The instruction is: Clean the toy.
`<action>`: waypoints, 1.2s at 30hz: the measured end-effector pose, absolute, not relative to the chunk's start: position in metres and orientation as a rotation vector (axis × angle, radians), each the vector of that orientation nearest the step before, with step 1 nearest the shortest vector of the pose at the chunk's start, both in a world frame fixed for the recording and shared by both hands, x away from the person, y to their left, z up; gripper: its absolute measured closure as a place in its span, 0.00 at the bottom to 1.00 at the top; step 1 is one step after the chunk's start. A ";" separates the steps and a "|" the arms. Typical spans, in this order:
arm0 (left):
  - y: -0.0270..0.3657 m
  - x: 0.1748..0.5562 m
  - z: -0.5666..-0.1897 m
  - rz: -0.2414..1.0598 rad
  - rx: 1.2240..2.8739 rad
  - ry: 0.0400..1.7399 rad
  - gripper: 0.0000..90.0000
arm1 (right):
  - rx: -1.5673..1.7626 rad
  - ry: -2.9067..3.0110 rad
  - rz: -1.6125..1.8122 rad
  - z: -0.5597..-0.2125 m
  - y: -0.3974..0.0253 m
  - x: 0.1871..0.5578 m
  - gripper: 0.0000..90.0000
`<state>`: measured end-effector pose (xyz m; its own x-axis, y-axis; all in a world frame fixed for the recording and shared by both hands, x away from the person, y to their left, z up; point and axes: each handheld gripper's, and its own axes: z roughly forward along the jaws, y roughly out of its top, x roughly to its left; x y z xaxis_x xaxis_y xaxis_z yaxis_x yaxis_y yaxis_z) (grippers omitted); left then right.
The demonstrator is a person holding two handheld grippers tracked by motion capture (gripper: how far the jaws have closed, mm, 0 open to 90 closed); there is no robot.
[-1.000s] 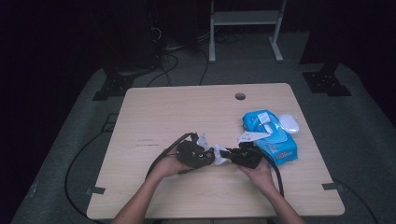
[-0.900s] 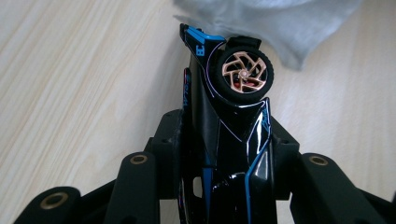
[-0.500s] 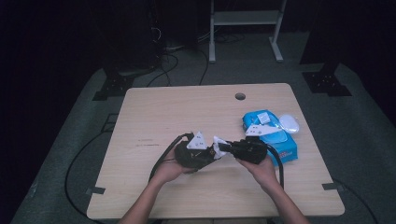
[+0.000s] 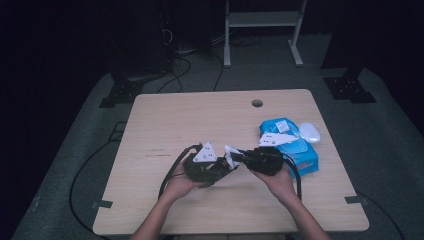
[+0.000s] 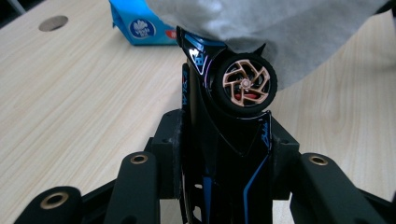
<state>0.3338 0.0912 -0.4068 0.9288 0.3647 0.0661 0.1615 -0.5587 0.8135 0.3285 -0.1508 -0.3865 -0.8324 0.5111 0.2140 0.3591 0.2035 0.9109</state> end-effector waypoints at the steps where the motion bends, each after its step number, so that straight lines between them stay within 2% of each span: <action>1: 0.096 0.333 -0.405 0.280 2.158 0.379 0.64 | 0.874 2.321 1.681 -0.390 -0.154 0.331 0.92; 8: 0.099 0.333 -0.410 0.280 2.171 0.388 0.64 | 0.957 2.354 1.639 -0.409 -0.160 0.336 0.92; 16: 0.099 0.334 -0.405 0.247 2.130 0.390 0.64 | 0.861 2.306 1.738 -0.389 -0.152 0.328 0.92; 23: 0.101 0.334 -0.407 0.249 2.135 0.394 0.64 | 0.999 2.320 1.704 -0.415 -0.165 0.339 0.92; 36: 0.105 0.335 -0.408 0.233 2.105 0.413 0.64 | 1.053 2.322 1.734 -0.422 -0.167 0.342 0.92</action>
<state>0.3354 0.1052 -0.4077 0.9250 0.3798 0.0043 0.2000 -0.4966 0.8446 0.3421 -0.1668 -0.4225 -0.7653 0.5467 0.3398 0.4811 0.1350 0.8662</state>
